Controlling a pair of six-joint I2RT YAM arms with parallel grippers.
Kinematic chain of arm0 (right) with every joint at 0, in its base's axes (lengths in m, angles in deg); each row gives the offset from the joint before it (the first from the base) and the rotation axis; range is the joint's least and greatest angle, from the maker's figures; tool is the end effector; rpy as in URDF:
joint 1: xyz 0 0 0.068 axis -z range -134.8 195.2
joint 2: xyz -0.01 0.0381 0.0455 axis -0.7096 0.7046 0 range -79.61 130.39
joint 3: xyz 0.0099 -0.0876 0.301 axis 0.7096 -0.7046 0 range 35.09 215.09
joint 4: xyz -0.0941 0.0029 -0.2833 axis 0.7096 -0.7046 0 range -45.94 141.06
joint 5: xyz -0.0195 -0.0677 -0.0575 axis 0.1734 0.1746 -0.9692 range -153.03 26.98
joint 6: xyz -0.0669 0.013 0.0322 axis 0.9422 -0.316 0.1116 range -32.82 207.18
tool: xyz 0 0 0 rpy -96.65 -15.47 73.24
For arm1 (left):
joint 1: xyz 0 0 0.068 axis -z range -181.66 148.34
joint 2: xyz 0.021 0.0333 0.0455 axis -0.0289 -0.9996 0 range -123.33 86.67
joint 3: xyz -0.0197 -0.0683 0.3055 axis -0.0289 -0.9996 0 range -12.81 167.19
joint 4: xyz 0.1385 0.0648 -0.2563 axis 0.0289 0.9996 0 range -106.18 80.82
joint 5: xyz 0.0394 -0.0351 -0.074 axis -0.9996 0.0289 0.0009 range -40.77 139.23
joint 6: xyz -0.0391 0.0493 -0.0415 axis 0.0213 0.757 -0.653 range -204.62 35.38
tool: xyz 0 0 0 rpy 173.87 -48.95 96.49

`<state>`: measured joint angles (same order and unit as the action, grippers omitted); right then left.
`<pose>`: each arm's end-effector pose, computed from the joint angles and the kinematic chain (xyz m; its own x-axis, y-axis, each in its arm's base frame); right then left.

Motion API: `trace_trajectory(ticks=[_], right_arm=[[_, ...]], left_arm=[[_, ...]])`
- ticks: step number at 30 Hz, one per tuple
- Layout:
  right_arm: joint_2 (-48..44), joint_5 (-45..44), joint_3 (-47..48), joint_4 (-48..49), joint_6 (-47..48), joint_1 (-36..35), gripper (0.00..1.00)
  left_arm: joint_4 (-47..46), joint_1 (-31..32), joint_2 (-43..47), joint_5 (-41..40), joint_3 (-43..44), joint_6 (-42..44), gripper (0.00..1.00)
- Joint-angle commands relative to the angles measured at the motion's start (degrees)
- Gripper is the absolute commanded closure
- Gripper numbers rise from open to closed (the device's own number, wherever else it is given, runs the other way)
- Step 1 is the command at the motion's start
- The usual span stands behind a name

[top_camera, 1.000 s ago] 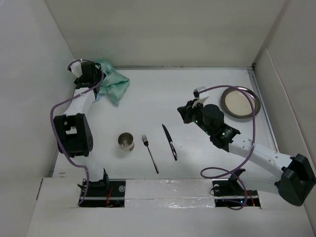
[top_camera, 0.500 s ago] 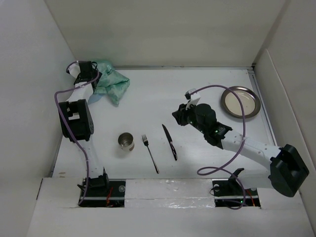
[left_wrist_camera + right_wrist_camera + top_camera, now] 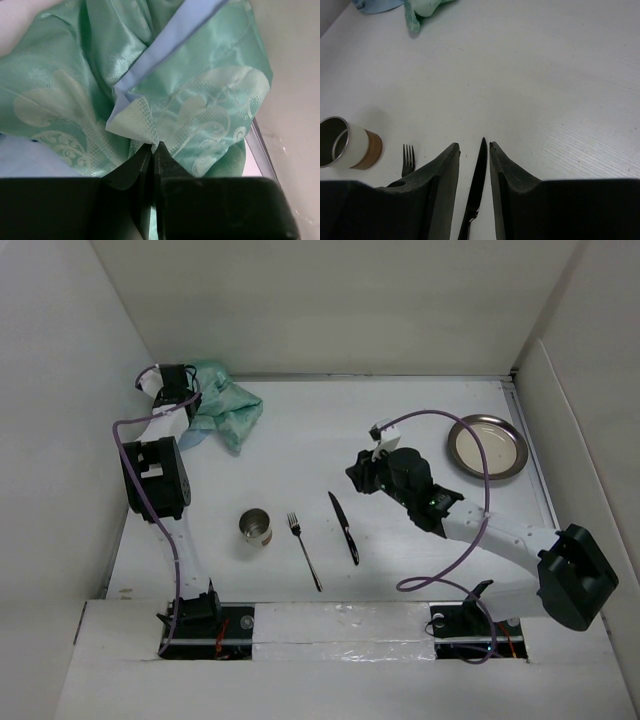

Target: Set the dinner table for one person

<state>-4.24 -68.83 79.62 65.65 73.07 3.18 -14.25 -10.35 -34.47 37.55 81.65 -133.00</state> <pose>0.2637 0.2291 0.2770 -0.3464 0.0144 -0.9380 -0.5253 0.8254 0.2066 0.5702 0.1001 0.2361 -0.0726 -0.7517 -0.6555 -0.5690 0.5710 -0.5918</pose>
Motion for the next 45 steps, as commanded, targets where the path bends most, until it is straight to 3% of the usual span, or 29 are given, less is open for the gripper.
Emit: trace_trajectory(ticks=[1, 4, 10, 11, 14, 17, 21, 23, 30, 33, 35, 37, 41, 45], right_arm=[[-0.32, -2.54, 2.31, 1.41, 0.84, -0.17, 0.63], [0.47, -2.63, 2.75, 1.4, 0.49, -0.17, 0.53], [4.07, -0.44, 4.42, 2.02, -0.3, 0.36, 0.29], [4.69, 0.0, 4.94, 1.85, -0.65, 0.36, 0.21], [6.97, 1.32, 7.48, 1.23, -1.62, 0.36, 0.07], [8.73, 2.37, 9.42, 2.89, -2.68, 0.36, 0.02], [11.72, 5.36, 13.02, 4.04, -3.91, 1.5, 0.01], [16.26, 10.86, 16.78, 6.49, -4.69, 2.2, 0.0], [27.44, 19.57, 24.71, 7.47, -5.75, 0.72, 0.0], [27.9, 23.12, 24.3, 9.57, -5.14, -1.82, 0.04], [25.1, 20.06, 17.98, 15.89, -5.58, -3.67, 0.06], [24.04, 18.56, 17.52, 15.56, -5.49, -4.38, 0.09], [24.02, 13.03, 22.24, 8.28, -1.72, -7.98, 0.14], [26.66, 2.59, 25.6, 4.57, 0.22, -12.82, 0.29]], left_arm=[[-1.49, -0.01, 1.17, 2.36, 2.05, 0.65, 1.0], [-3.43, 2.35, 3.98, 3.06, 3.36, 3.2, 1.0], [-2.11, 9.03, 8.9, 7.72, 17.15, 9.26, 1.0], [0.41, 11.21, 9.6, 8.25, 21.43, 10.31, 1.0], [1.06, 13.78, 12.23, 10.53, 25.68, 12.69, 1.0], [-0.08, 14.4, 16.44, 14.4, 24.64, 11.82, 1.0], [-1.41, 14.4, 22.34, 13.01, 21.04, 13.57, 1.0], [-1.58, 14.4, 25.76, 12.56, 18.33, 14.71, 1.0], [-2.97, 14.4, 26.66, 12.65, 15.41, 14.63, 1.0], [-3.34, 14.4, 25.35, 13.0, 15.49, 14.37, 1.0], [-3.69, 14.4, 23.51, 13.35, 15.67, 13.84, 1.0], [-4.22, 14.4, 22.54, 13.53, 15.76, 13.23, 1.0], [-5.97, 14.4, 20.16, 14.23, 16.02, 11.29, 1.0], [-6.77, 14.4, 18.58, 14.67, 16.38, 10.15, 1.0]])
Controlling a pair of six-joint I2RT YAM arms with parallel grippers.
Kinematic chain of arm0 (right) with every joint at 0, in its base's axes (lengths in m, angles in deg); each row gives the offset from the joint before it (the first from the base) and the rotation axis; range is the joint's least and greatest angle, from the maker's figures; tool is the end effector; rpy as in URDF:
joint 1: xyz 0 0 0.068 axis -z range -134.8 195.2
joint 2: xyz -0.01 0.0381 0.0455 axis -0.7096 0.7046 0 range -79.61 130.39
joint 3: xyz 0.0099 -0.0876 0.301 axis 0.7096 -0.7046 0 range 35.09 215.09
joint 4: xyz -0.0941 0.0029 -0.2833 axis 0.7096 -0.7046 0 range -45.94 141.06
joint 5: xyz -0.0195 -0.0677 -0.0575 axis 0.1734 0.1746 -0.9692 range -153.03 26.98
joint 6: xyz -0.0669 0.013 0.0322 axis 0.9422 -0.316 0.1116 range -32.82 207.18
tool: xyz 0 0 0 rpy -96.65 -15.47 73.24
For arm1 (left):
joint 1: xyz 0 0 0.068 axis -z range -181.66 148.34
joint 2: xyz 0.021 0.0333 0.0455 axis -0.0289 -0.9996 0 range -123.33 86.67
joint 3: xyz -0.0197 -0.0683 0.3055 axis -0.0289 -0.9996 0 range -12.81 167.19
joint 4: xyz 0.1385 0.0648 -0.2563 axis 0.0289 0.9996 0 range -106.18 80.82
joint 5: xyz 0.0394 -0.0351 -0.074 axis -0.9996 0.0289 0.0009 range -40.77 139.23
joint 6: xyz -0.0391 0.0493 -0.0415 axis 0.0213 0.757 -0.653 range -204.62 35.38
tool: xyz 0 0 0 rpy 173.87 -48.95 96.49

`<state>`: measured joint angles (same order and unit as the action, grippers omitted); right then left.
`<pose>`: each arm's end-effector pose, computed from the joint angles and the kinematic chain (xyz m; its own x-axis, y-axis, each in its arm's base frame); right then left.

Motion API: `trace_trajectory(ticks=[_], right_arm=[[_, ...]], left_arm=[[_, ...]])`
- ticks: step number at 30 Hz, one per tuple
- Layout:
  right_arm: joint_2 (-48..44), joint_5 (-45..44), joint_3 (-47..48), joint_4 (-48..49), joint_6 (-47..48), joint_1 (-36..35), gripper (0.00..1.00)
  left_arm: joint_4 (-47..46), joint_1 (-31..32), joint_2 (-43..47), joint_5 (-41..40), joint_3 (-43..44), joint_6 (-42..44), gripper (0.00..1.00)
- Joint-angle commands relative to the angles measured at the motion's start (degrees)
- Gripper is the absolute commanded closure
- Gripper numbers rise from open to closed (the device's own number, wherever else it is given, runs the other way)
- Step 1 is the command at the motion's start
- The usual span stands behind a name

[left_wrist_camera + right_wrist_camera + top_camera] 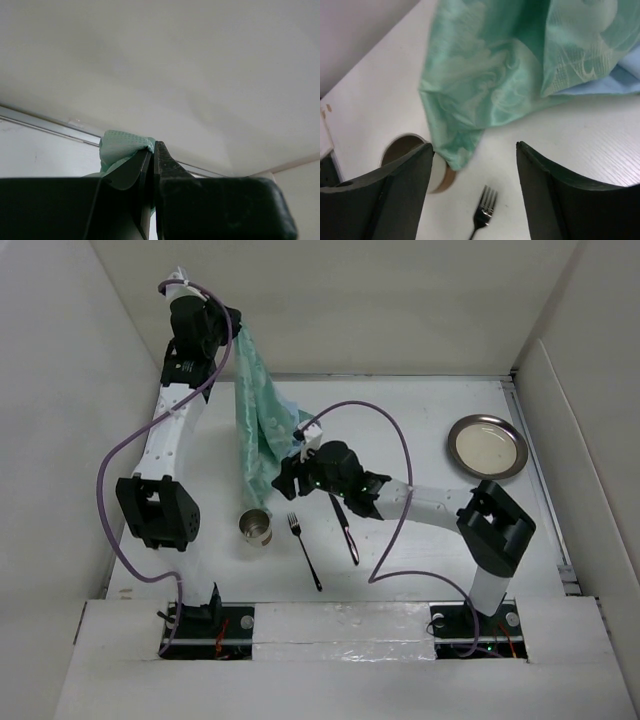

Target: Set the dinner table for one person

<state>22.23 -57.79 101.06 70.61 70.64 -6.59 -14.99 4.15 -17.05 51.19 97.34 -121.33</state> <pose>0.2922 0.3809 0.2565 -0.4048 -0.0559 -0.9127 -0.7526 0.5873 0.2978 0.5024 -0.0534 0.5147 -0.0081 -0.5996 -0.8002 0.1624 0.7888 -0.5928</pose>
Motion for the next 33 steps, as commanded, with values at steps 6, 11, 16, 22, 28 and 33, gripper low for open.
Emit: trace_trajectory(ticks=[6, 11, 16, 22, 28, 33], right_arm=[[6.95, -7.62, 9.51, -1.53, 1.68, -4.81, 0.46], [10.56, -7.52, 14.62, -3.82, 1.77, -7.1, 0.39], [14.08, -10.33, 17.43, -5.57, 1.33, -7.8, 0.35], [18.04, -9.54, 20.6, -6.46, 0.89, -8.33, 0.4], [18.84, -15.06, 21.92, -6.63, 0.8, -8.33, 0.99], [7.78, -27.36, 18.22, -9.25, 6.24, -5.96, 1.0]], left_arm=[[-7.34, -0.09, 1.15, 1.47, 0.68, -1.62, 1.0], [-6.73, -0.09, 1.15, 0.86, 2.0, -0.03, 1.0], [-6.99, -0.09, 1.42, 1.29, 1.47, 0.41, 1.0], [-7.34, -0.09, 1.51, 1.56, 0.77, 0.5, 1.0], [-7.17, -0.62, 1.33, 1.3, 0.94, 0.76, 1.0], [-4.45, -3.69, -0.16, -0.37, 5.42, 1.73, 1.0]])
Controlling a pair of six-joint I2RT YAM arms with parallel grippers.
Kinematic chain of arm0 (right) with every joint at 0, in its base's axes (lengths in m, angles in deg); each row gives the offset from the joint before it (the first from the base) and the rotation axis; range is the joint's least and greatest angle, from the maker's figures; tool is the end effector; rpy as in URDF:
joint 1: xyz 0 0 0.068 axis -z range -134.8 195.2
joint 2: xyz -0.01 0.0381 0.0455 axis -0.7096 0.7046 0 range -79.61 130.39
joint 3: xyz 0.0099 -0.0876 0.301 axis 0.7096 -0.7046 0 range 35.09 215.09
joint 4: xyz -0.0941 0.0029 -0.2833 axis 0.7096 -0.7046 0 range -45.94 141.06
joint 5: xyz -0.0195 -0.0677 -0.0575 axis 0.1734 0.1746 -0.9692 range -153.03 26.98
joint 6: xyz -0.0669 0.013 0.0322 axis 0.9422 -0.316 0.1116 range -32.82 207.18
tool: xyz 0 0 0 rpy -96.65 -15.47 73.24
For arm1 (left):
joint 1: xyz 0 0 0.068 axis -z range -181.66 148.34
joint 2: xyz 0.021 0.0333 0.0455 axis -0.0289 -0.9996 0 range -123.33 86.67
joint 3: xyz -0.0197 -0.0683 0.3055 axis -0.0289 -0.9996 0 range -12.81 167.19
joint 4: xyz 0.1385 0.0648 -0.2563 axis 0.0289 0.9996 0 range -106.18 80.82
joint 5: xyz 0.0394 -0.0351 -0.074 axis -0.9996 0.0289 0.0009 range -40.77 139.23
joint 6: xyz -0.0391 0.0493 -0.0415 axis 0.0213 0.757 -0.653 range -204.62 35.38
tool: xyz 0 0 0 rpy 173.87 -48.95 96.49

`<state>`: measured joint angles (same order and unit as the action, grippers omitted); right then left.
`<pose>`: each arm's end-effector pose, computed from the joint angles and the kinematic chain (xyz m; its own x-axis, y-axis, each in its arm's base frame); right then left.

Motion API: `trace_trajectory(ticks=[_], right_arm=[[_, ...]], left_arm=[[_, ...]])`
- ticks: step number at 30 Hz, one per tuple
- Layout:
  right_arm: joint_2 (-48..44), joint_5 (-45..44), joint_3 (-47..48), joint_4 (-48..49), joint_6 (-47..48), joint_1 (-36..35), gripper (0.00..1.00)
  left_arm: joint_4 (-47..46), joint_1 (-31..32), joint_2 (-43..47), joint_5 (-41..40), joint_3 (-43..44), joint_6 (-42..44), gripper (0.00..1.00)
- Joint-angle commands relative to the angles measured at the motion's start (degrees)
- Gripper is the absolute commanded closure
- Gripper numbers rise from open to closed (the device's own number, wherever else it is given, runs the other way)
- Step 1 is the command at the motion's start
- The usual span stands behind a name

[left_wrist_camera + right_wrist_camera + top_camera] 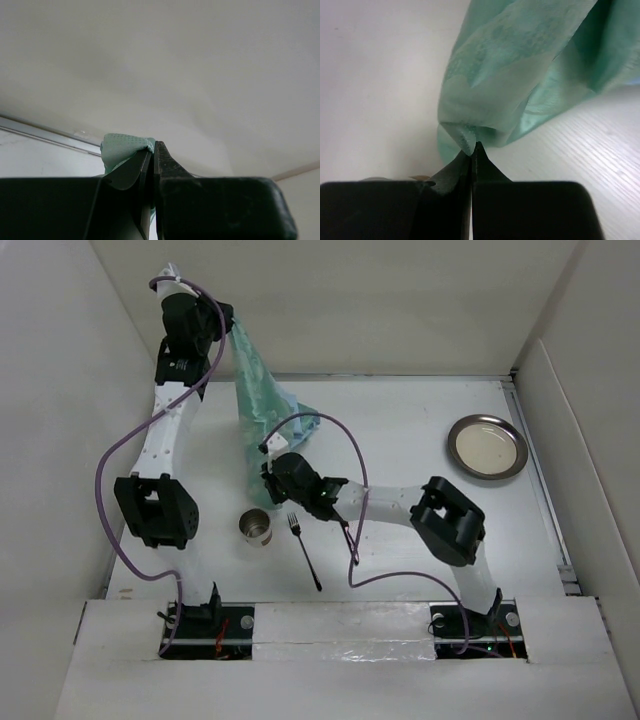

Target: Set the dinner table for one person

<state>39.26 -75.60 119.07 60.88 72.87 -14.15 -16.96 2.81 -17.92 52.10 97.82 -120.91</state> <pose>0.2964 0.4735 0.2105 -0.3920 -0.1883 -0.9005 -0.6629 0.7366 0.1346 0.5081 -0.0430 0.5154 0.0198 -0.5945 -0.8039 0.1725 0.7940 -0.5829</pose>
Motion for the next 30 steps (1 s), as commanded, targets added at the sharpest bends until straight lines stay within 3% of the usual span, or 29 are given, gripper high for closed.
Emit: trace_trajectory(ticks=[1, 3, 7, 17, 22, 25, 30], right_arm=[[-13.36, -10.35, 0.39, -0.85, 6.46, 4.04, 1.0], [-19.16, -12.72, 2.75, -5.58, 9.63, 8.26, 1.0], [-26.13, -15.8, 5.39, -13.67, 15.42, 13.29, 1.0], [-45.73, -22.05, 7.07, -23.36, 22.74, 20.32, 1.0], [-53.29, -22.67, 7.77, -24.68, 23.71, 21.73, 1.0], [-53.74, -20.21, 6.98, -23.1, 23.71, 24.19, 1.0], [-44.79, -13.55, 9.34, -23.36, 22.75, 32.8, 1.0]], left_arm=[[-2.04, -2.88, -0.33, -1.64, 5.73, 1.4, 1.0], [0.59, -4.46, -2.44, -1.56, 11.94, 0.62, 1.0], [1.66, -5.7, -0.71, 0.11, 13.3, -0.7, 1.0], [-12.58, -5.7, 20.73, 2.92, -11.55, -5.54, 1.0], [-15.91, -5.7, 28.38, 4.24, -17.81, -6.42, 1.0], [-16.62, -5.7, 29.71, 5.47, -20.18, -7.38, 1.0], [-19.26, -4.65, 29.8, 7.67, -26.07, -10.02, 1.0]])
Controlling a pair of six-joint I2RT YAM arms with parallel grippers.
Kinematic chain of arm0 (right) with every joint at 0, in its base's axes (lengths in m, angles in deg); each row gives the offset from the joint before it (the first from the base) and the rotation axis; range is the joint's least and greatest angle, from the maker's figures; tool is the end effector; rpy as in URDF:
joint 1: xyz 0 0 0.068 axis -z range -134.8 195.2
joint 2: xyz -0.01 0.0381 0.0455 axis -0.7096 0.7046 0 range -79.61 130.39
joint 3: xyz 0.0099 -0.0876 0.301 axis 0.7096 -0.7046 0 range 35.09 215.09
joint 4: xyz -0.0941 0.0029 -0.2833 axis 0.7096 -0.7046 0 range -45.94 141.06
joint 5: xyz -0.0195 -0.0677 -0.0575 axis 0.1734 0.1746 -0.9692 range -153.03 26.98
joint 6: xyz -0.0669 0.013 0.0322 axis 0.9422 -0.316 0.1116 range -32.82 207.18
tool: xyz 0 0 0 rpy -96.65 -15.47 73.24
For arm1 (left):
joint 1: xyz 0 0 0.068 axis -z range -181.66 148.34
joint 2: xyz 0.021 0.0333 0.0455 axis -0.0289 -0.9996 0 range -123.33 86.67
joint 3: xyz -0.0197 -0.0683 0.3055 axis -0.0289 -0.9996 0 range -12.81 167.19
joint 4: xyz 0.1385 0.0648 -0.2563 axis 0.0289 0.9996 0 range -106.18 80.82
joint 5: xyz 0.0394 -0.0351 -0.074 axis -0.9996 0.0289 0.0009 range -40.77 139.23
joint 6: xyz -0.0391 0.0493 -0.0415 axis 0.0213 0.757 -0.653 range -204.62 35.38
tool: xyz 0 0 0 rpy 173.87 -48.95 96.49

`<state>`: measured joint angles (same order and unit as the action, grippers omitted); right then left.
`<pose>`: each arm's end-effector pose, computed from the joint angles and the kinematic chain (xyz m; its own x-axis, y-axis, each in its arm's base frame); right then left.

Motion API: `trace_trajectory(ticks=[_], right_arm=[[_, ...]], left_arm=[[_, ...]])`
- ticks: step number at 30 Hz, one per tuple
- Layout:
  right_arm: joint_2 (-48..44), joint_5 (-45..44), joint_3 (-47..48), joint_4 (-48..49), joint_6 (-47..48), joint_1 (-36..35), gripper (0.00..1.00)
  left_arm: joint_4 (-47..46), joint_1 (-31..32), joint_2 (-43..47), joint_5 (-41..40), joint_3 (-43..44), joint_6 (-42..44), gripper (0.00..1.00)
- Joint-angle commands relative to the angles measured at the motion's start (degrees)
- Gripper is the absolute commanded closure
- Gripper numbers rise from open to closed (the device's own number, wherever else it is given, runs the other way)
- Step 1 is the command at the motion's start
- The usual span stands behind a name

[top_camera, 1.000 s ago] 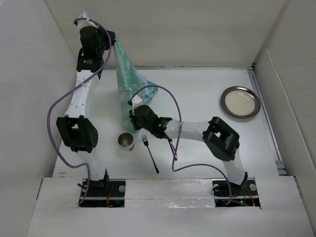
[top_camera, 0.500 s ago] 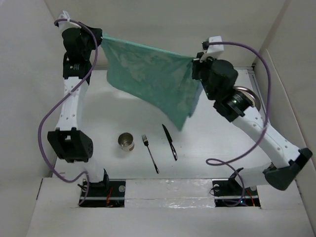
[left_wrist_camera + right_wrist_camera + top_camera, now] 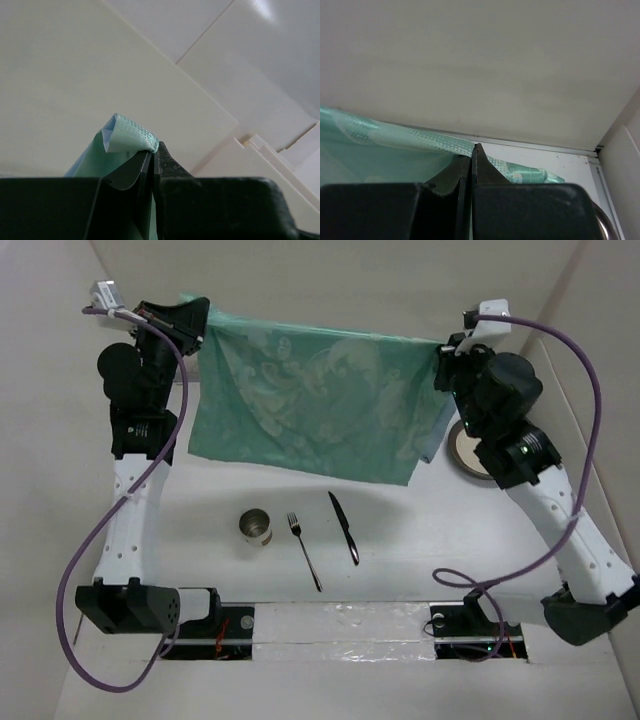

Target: Set the dinner table for one person

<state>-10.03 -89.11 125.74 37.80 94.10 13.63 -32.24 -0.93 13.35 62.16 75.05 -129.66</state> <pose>0.2589 0.1265 0.5763 0.1269 -0.0490 -0.9907 -0.0845 0.9946 -0.0600 0.3091 -0.0183 0.6052 0.2145 -0.6924 -0.6889 0.5048 0.6824 -0.5287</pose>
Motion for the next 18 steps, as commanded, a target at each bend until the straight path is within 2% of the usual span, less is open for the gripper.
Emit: trace_trajectory(ticks=[1, 6, 7, 10, 14, 18], right_arm=[[6.08, 1.03, 3.3, -0.37, 0.56, 5.99, 1.0], [13.8, 7.88, 6.37, 0.96, -1.38, 9.68, 1.0], [16.18, 8.41, 10.56, -0.27, -1.9, 10.38, 1.0], [17.6, 8.25, 13.66, -2.56, -1.91, 10.39, 1.0], [11.29, 9.21, 7.82, -0.29, -2.61, 10.39, 1.0], [5.22, 14.12, 1.55, 2.54, -5.33, 12.14, 1.0]], left_arm=[[-4.42, -0.91, -1.82, -2.29, -3.83, -1.46, 1.0], [-3.64, -0.91, -5.69, -1.86, -2.61, -0.76, 1.0], [-2.07, -0.91, -8.48, -1.25, -0.16, -0.49, 1.0], [-1.53, -0.91, -10.17, 0.16, 1.43, -0.58, 1.0], [-2.84, -1.44, -8.51, 0.08, -0.13, -0.05, 1.0], [-2.58, -1.44, -7.54, -0.97, -1.54, 0.74, 1.0]])
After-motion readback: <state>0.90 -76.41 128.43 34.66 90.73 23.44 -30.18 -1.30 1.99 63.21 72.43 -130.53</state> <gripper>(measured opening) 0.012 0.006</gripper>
